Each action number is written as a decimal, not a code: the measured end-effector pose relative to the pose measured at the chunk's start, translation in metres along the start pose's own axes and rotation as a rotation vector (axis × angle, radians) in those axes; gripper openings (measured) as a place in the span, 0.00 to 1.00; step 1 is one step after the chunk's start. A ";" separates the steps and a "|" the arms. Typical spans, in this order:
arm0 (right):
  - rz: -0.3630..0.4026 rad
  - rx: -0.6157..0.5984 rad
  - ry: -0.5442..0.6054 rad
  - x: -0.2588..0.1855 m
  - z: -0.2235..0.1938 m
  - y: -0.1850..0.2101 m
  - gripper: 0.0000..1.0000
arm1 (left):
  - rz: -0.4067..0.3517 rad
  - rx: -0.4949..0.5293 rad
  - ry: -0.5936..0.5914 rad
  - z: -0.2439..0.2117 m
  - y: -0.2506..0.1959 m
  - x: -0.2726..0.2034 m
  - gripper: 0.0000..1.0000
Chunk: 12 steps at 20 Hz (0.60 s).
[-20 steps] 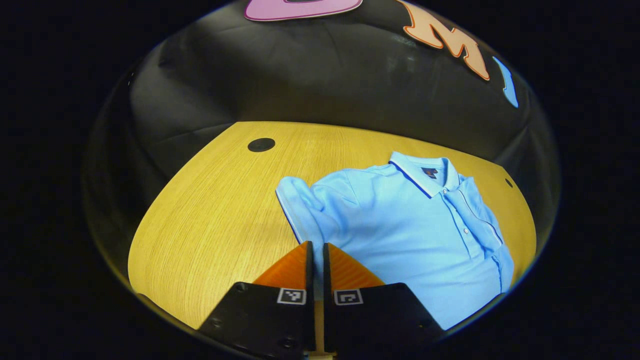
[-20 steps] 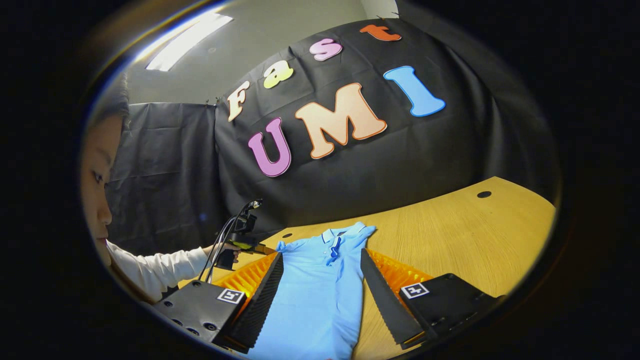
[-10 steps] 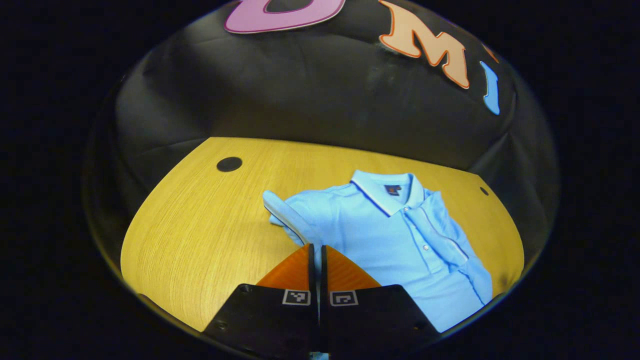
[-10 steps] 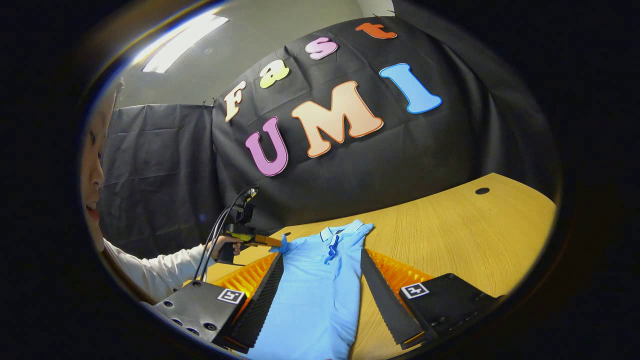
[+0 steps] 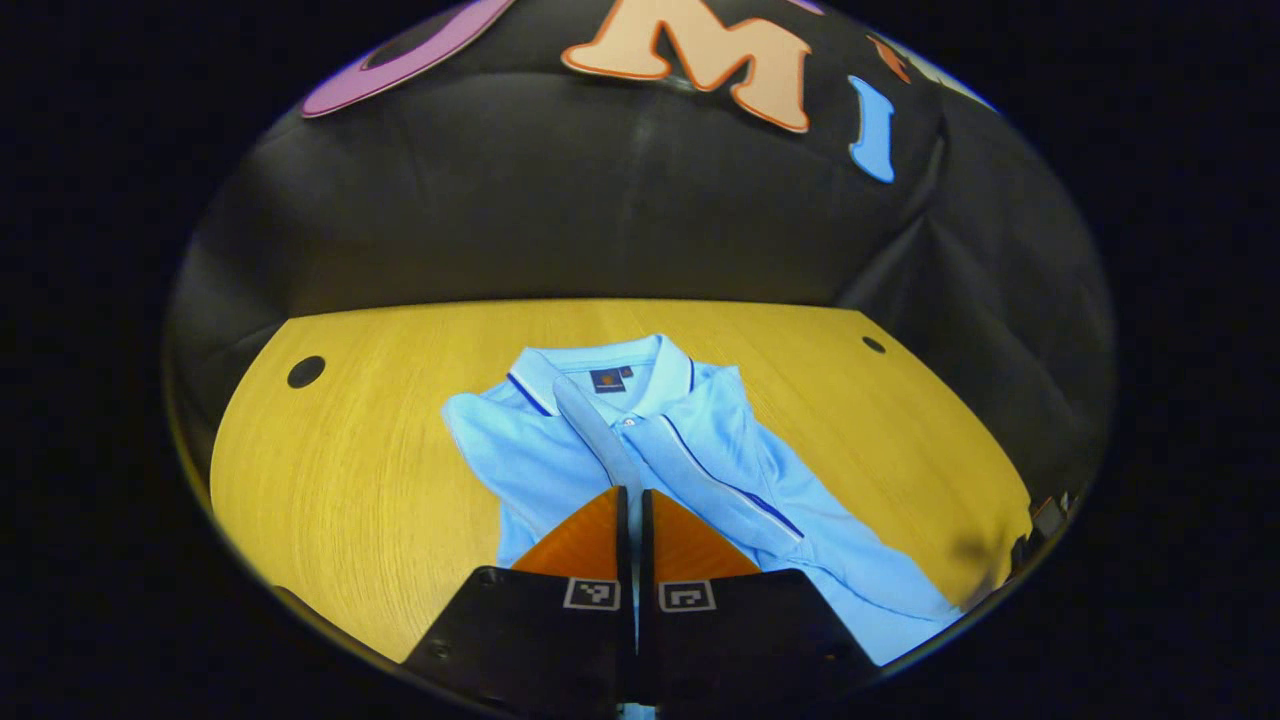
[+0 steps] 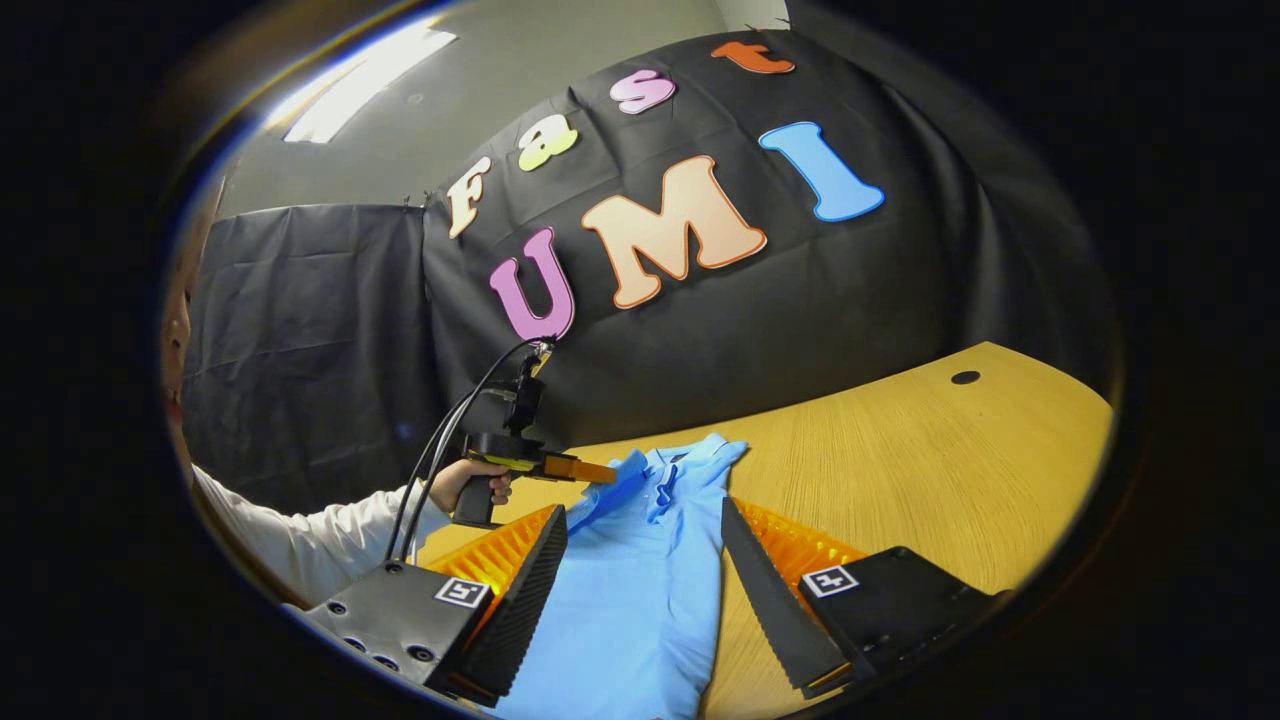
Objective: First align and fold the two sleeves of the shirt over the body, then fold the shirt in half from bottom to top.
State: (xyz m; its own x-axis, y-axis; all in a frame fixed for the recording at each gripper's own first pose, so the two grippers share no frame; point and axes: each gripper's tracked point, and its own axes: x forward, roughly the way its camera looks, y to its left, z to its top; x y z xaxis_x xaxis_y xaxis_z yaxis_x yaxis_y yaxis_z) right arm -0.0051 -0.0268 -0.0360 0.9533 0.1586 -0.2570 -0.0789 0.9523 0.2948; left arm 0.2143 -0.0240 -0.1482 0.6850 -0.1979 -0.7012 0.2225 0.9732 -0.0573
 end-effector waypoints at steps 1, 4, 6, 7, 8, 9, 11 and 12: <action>-0.005 -0.003 0.007 0.001 -0.002 -0.001 0.97 | -0.005 0.029 0.005 -0.003 -0.007 0.004 0.00; -0.017 -0.017 0.015 0.002 -0.006 -0.003 0.97 | 0.030 0.061 0.022 -0.010 -0.013 0.009 0.00; -0.023 -0.019 0.020 0.004 -0.008 -0.004 0.97 | 0.060 0.065 -0.004 -0.005 -0.014 0.007 0.05; -0.022 -0.015 0.027 0.004 -0.010 -0.003 0.97 | 0.079 0.081 -0.024 0.000 -0.013 0.004 0.09; -0.022 -0.011 0.034 0.003 -0.012 -0.002 0.97 | 0.092 0.108 -0.042 0.003 -0.014 0.000 0.11; -0.023 -0.012 0.040 0.003 -0.013 -0.001 0.97 | 0.097 0.138 -0.049 0.004 -0.017 -0.005 0.22; -0.039 -0.029 0.047 -0.001 -0.016 -0.003 0.97 | 0.110 0.193 -0.079 0.005 -0.022 -0.027 0.56; -0.048 -0.036 0.054 -0.004 -0.019 -0.002 0.97 | 0.116 0.194 -0.100 0.004 -0.026 -0.040 0.68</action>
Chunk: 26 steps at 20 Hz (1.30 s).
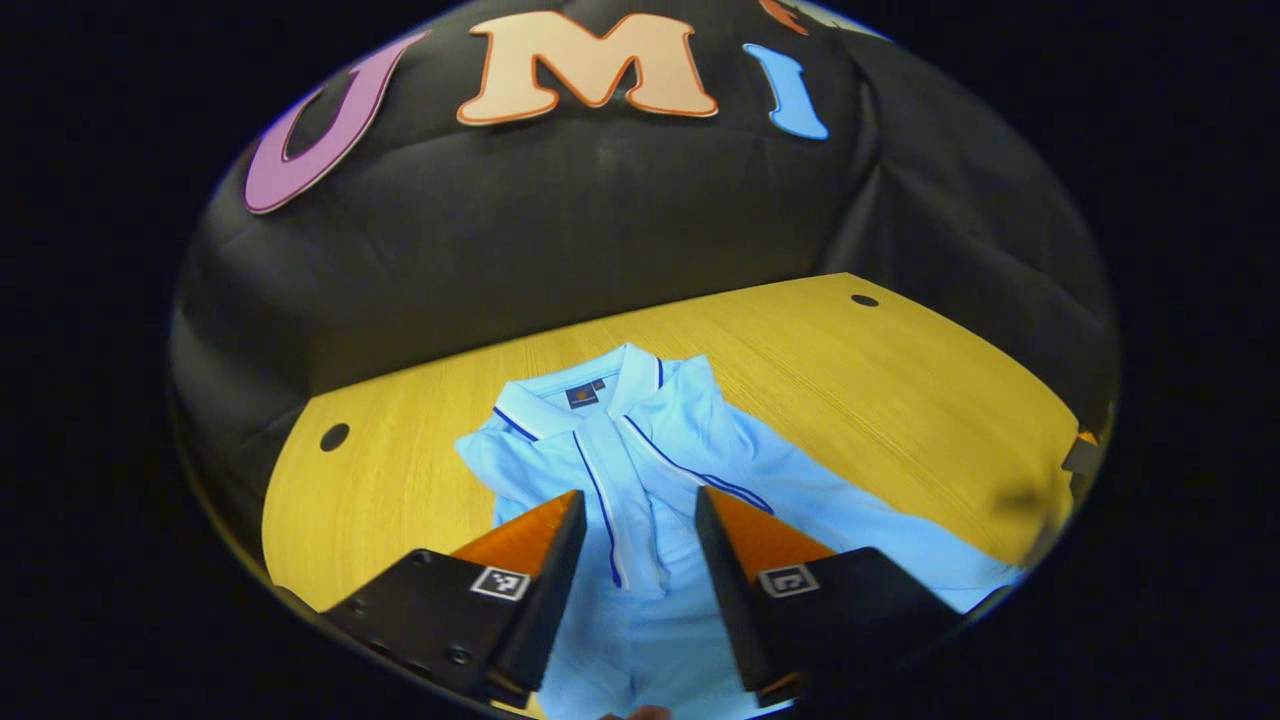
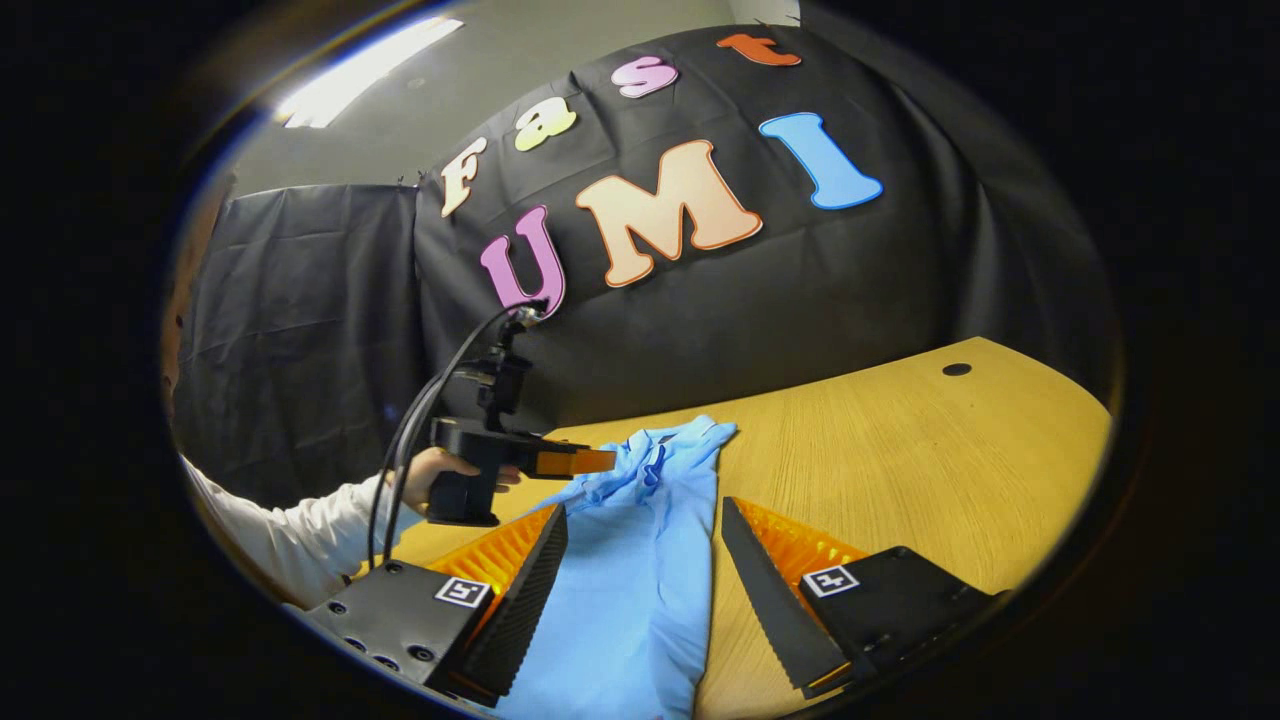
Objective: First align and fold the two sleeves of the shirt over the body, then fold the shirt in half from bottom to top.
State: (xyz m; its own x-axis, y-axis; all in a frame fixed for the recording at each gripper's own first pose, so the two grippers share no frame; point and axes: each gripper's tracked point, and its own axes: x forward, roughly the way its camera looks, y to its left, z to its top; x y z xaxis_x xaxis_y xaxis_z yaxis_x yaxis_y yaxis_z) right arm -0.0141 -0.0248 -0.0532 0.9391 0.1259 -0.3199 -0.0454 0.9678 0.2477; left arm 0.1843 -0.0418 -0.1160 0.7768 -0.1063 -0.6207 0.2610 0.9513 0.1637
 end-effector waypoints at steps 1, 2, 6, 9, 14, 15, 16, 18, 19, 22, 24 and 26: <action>-0.005 -0.006 0.010 -0.004 -0.002 0.001 0.97 | 0.004 -0.008 -0.012 -0.002 -0.002 -0.013 0.85; -0.010 -0.011 0.024 -0.008 -0.007 0.003 0.97 | 0.006 -0.023 -0.018 -0.004 -0.005 -0.025 0.90; -0.014 -0.036 0.076 -0.033 -0.020 0.018 0.97 | -0.014 -0.048 -0.049 -0.025 -0.012 -0.091 0.96; -0.036 -0.096 0.125 -0.054 -0.038 0.025 0.97 | -0.017 -0.059 -0.058 -0.053 -0.015 -0.145 0.96; -0.087 -0.168 0.202 -0.085 -0.075 0.032 0.97 | 0.056 -0.137 -0.079 -0.116 -0.017 -0.218 0.95; -0.100 -0.184 0.231 -0.092 -0.086 0.031 0.97 | 0.084 -0.156 -0.065 -0.134 -0.015 -0.229 0.95; -0.116 -0.202 0.254 -0.100 -0.095 0.029 0.97 | 0.112 -0.171 -0.057 -0.150 -0.014 -0.236 0.95; -0.146 -0.235 0.295 -0.114 -0.109 0.022 0.97 | 0.129 -0.186 -0.038 -0.174 -0.021 -0.249 0.95; -0.158 -0.244 0.313 -0.120 -0.115 0.018 0.97 | 0.120 -0.192 -0.037 -0.181 -0.026 -0.252 0.95; -0.176 -0.229 0.329 -0.137 -0.124 0.018 0.98 | 0.124 -0.218 -0.058 -0.188 -0.027 -0.264 0.95; -0.182 -0.223 0.322 -0.141 -0.126 0.019 0.97 | 0.119 -0.218 -0.041 -0.200 -0.031 -0.269 0.95; -0.206 -0.238 0.306 -0.143 -0.126 0.012 0.98 | 0.127 -0.220 -0.017 -0.214 -0.032 -0.272 0.95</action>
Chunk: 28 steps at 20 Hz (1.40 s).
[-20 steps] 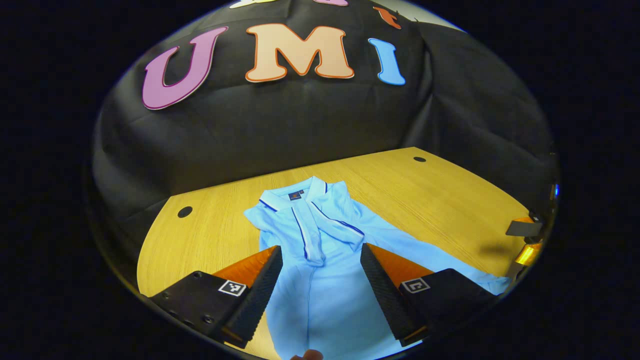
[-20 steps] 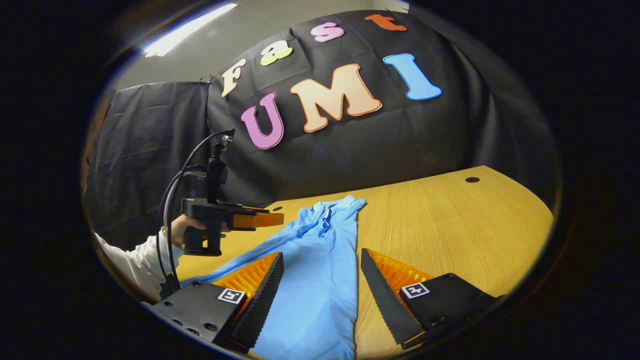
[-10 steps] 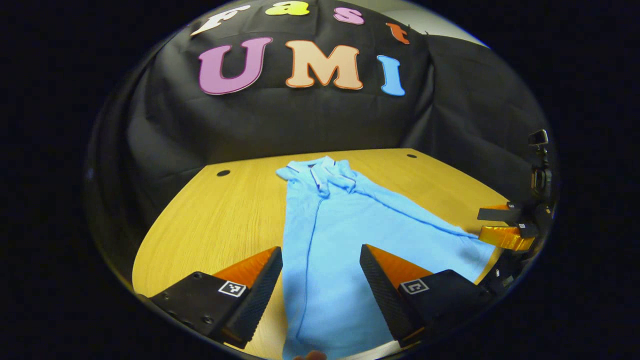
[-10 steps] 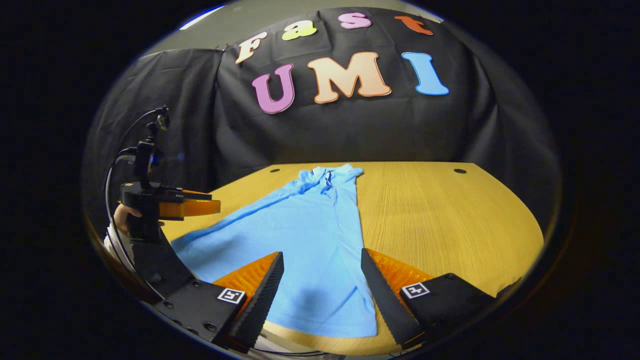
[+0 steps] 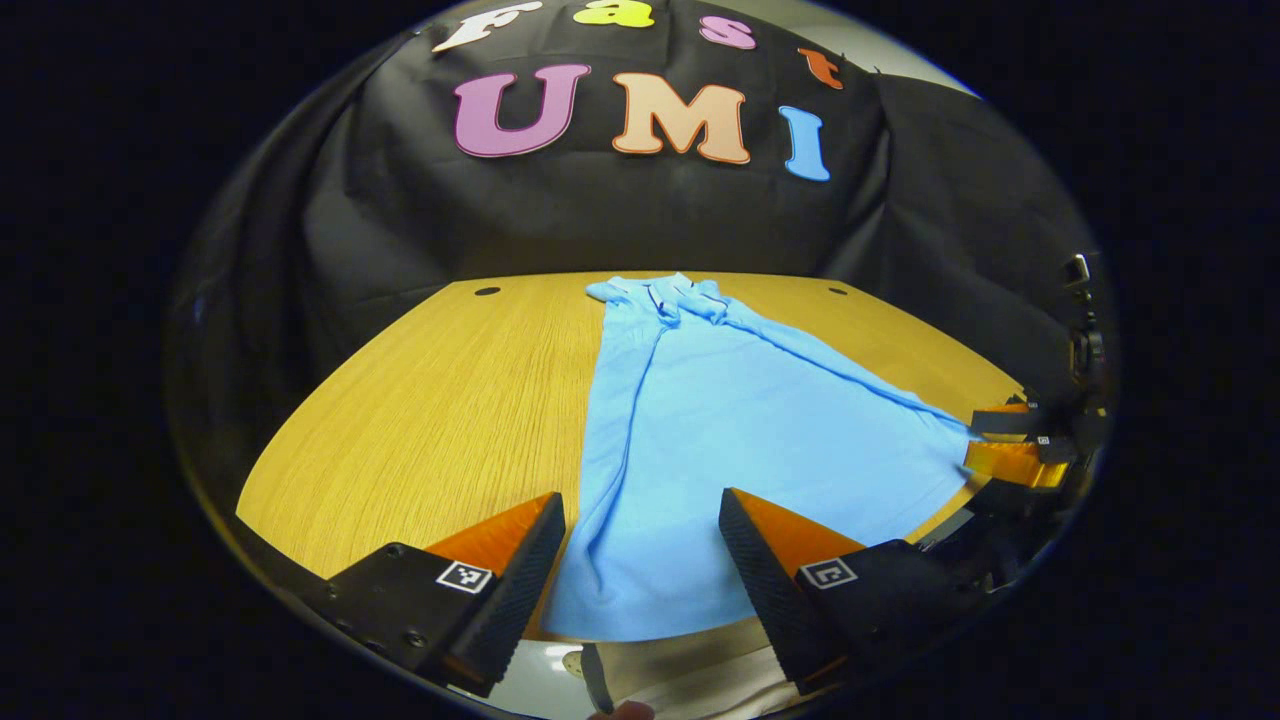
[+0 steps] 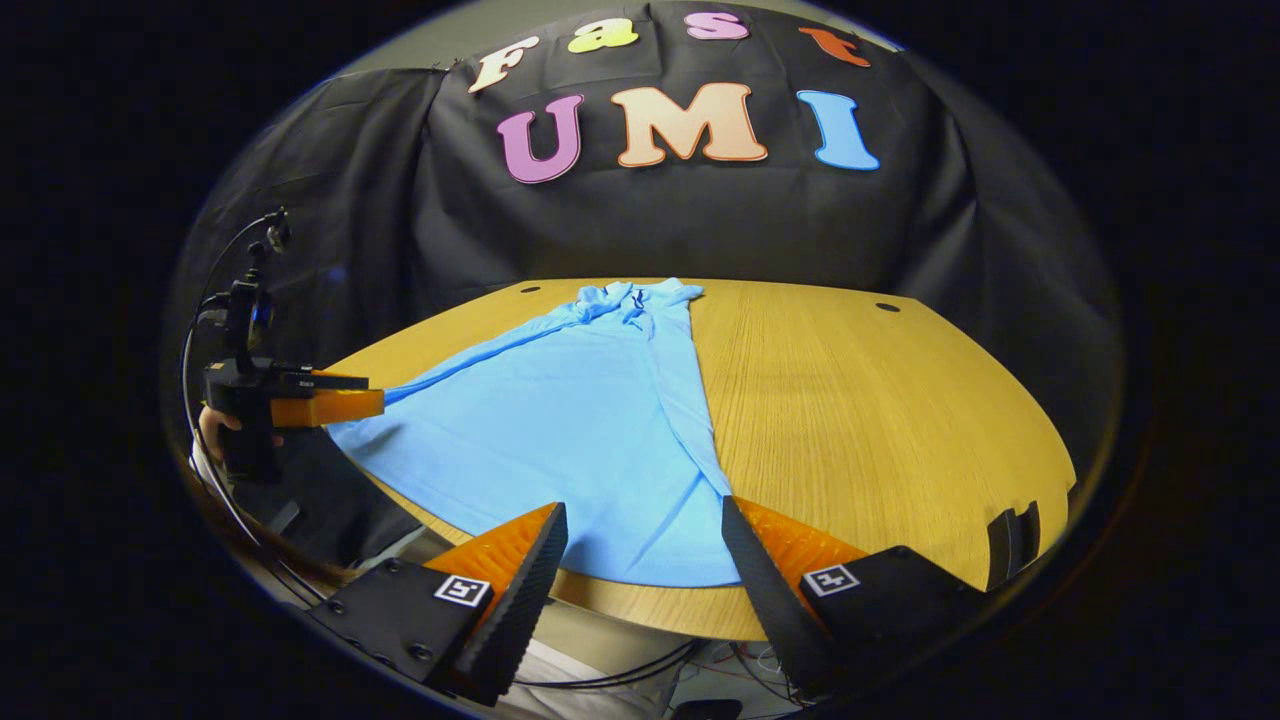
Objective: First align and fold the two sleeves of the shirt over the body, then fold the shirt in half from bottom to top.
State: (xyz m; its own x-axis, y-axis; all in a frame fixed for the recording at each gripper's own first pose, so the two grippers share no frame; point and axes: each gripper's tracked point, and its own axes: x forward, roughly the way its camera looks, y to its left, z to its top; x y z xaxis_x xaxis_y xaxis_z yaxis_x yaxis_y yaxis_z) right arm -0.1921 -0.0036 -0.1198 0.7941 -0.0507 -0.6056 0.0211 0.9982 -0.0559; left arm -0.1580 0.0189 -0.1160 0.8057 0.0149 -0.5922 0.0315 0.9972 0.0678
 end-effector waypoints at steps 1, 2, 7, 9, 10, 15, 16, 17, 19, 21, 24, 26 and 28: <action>-0.006 -0.002 -0.002 0.001 -0.002 -0.002 0.98 | -0.005 -0.004 -0.003 0.000 -0.003 -0.001 0.95; -0.007 0.001 0.004 0.002 -0.006 -0.002 0.98 | -0.004 -0.006 -0.007 0.000 -0.003 -0.001 0.95; -0.022 -0.033 0.005 0.005 -0.011 -0.001 0.98 | 0.007 -0.014 0.002 -0.011 -0.006 -0.003 0.95; -0.022 -0.024 0.003 0.007 -0.012 -0.001 0.98 | 0.016 -0.019 0.019 -0.017 -0.005 -0.001 0.95; -0.021 -0.014 0.003 0.008 -0.013 -0.002 0.98 | 0.020 -0.017 0.018 -0.019 -0.005 -0.003 0.95; -0.013 -0.008 -0.007 0.011 -0.014 0.002 0.98 | 0.036 0.001 0.012 -0.021 -0.008 -0.002 0.96; -0.005 -0.010 -0.013 0.013 -0.014 0.005 0.98 | 0.038 0.001 0.018 -0.022 -0.009 -0.001 0.96; -0.002 -0.012 -0.019 0.013 -0.013 0.007 0.97 | 0.037 -0.002 0.013 -0.022 -0.009 -0.001 0.96; 0.009 -0.008 -0.017 0.016 -0.015 0.008 0.96 | 0.029 0.001 -0.001 -0.021 -0.010 -0.001 0.95; 0.028 -0.009 -0.014 0.015 -0.015 0.014 0.87 | 0.017 0.005 -0.015 -0.021 -0.011 0.000 0.93; 0.046 -0.015 -0.014 0.016 -0.016 0.023 0.55 | -0.026 0.007 -0.039 -0.021 -0.021 0.000 0.78; 0.064 -0.002 -0.007 0.018 -0.015 0.026 0.43 | -0.047 0.000 -0.049 -0.021 -0.027 0.002 0.63; 0.084 0.021 -0.018 0.019 -0.012 0.030 0.29 | -0.064 -0.011 -0.059 -0.020 -0.031 0.003 0.43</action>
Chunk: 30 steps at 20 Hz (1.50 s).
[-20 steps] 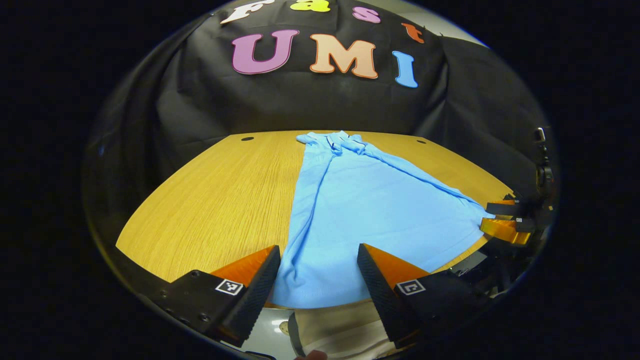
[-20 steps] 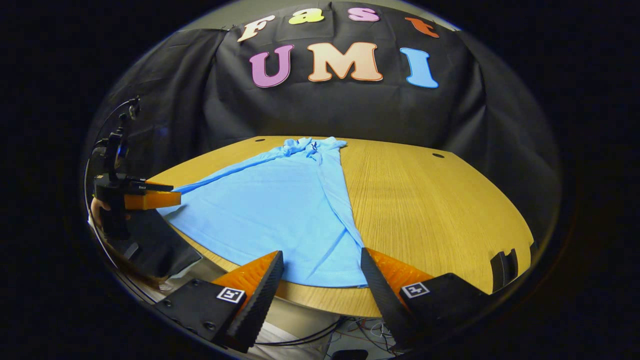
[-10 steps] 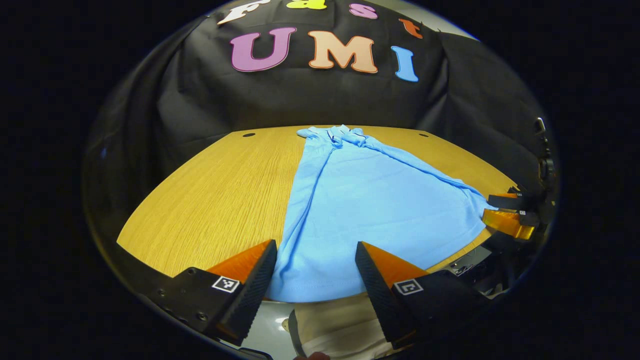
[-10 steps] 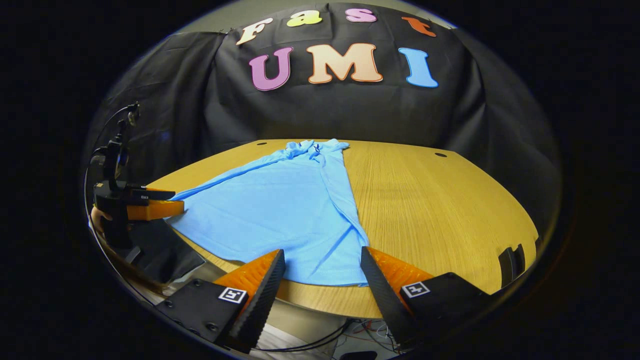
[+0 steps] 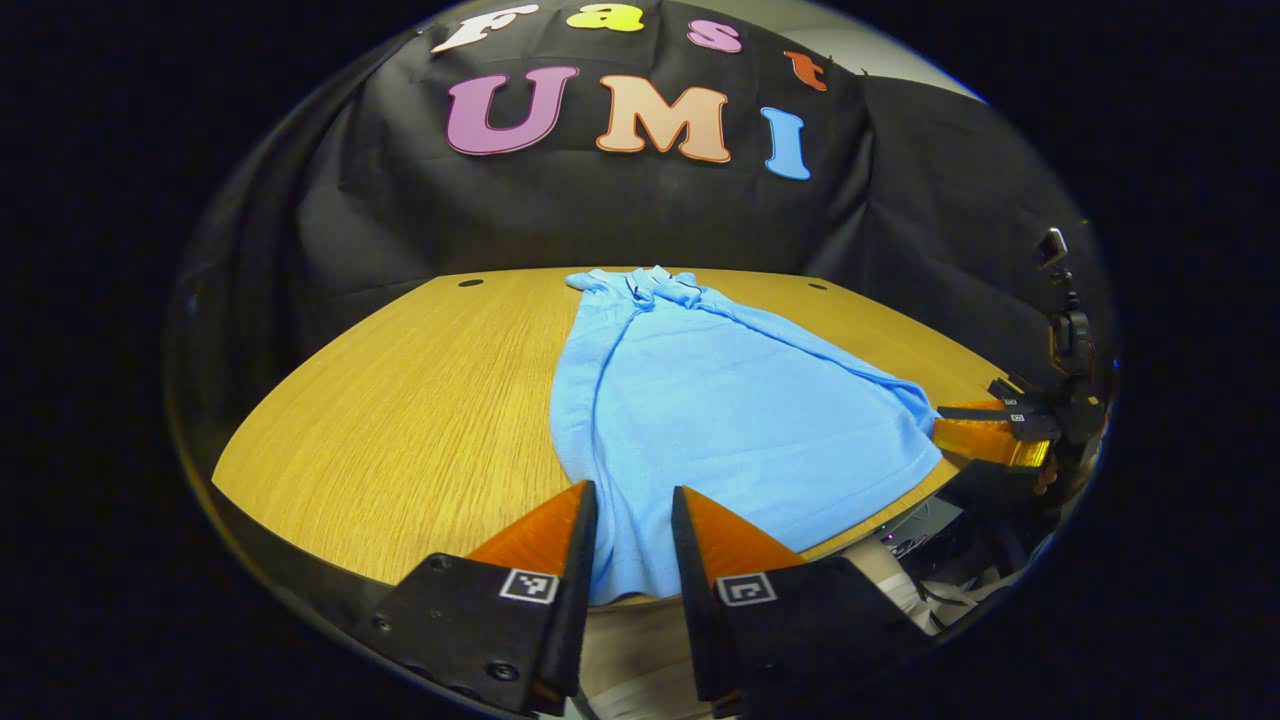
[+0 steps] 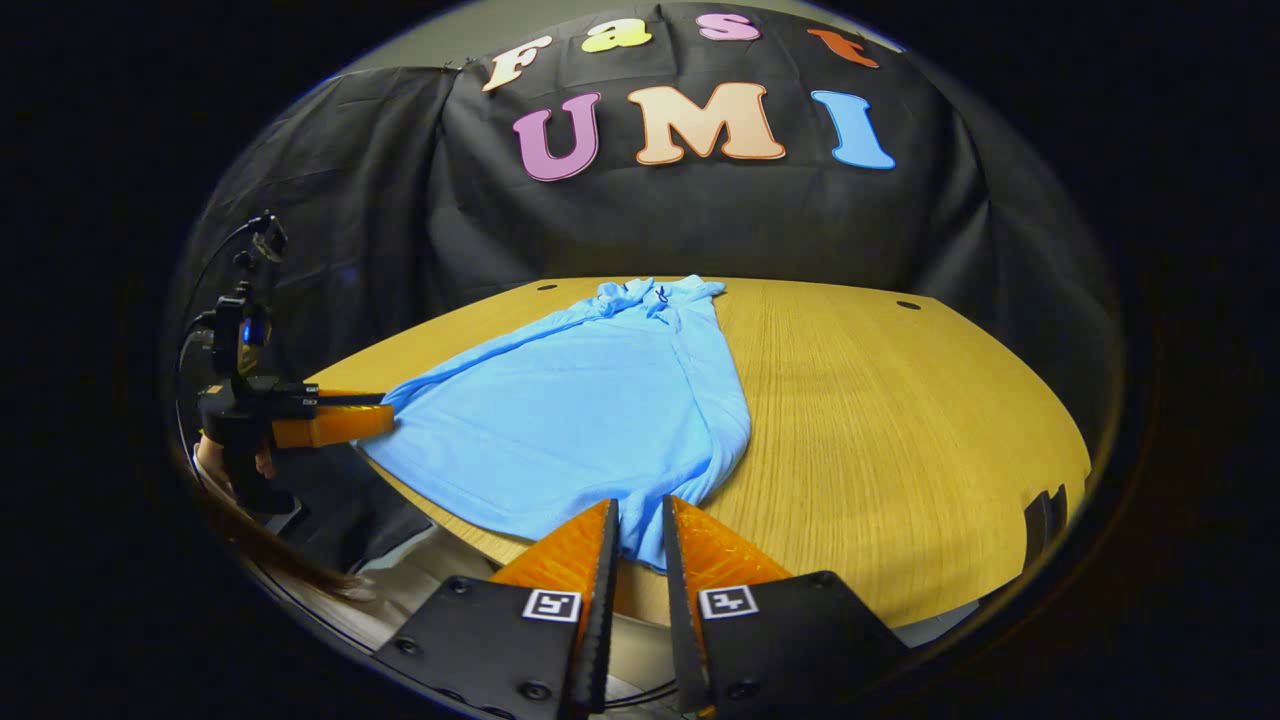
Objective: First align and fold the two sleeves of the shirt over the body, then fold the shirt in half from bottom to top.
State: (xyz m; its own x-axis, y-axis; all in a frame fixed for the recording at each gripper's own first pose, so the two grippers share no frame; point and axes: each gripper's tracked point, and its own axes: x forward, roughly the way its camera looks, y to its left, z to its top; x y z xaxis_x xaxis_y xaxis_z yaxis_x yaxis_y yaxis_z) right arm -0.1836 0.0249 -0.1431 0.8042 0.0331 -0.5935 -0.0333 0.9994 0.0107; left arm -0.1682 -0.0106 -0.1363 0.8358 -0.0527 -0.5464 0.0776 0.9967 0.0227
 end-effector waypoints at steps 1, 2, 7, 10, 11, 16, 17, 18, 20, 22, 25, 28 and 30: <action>0.002 0.011 -0.005 0.001 0.000 0.001 0.24 | -0.006 -0.011 -0.010 0.000 -0.002 0.001 0.32; 0.006 0.005 -0.011 0.000 -0.002 0.002 0.14 | -0.004 -0.037 -0.018 0.001 -0.002 0.001 0.25; 0.009 -0.038 0.002 0.001 -0.002 0.005 0.06 | -0.013 -0.026 -0.032 0.002 -0.003 0.003 0.06; 0.005 -0.034 0.007 0.000 0.000 0.005 0.05 | -0.022 -0.053 -0.045 0.004 -0.004 0.004 0.02; 0.004 -0.043 0.011 0.004 0.002 0.005 0.06 | -0.030 -0.062 -0.045 0.004 -0.004 0.005 0.00; -0.014 -0.096 -0.007 0.001 0.013 0.005 0.03 | -0.030 -0.101 -0.045 0.014 0.003 0.012 0.00; -0.015 -0.091 -0.018 0.001 0.021 0.004 0.03 | -0.032 -0.097 -0.054 0.021 0.003 0.013 0.00; -0.021 -0.082 -0.034 0.006 0.033 0.002 0.03 | -0.032 -0.083 -0.063 0.029 0.003 0.015 0.00; -0.026 -0.065 -0.056 0.021 0.057 -0.003 0.03 | -0.025 -0.039 -0.097 0.052 0.006 0.020 0.00; -0.024 -0.047 -0.070 0.033 0.077 -0.008 0.03 | -0.025 0.002 -0.124 0.076 0.008 0.028 0.00; -0.030 -0.027 -0.090 0.052 0.105 -0.016 0.03 | -0.034 0.010 -0.163 0.110 0.011 0.041 0.00; -0.036 0.014 -0.104 0.076 0.138 -0.024 0.03 | -0.050 -0.069 -0.192 0.142 0.020 0.063 0.00; -0.046 0.004 -0.110 0.095 0.163 -0.031 0.03 | -0.037 -0.100 -0.218 0.166 0.036 0.083 0.00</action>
State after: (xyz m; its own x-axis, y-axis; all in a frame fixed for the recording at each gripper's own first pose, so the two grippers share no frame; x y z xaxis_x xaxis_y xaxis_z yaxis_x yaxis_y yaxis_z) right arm -0.0092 -0.0016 -0.0691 0.8648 -0.0116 -0.5019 0.0069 0.9999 -0.0112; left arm -0.0061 0.0109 -0.0422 0.9318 -0.0902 -0.3516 0.0649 0.9944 -0.0831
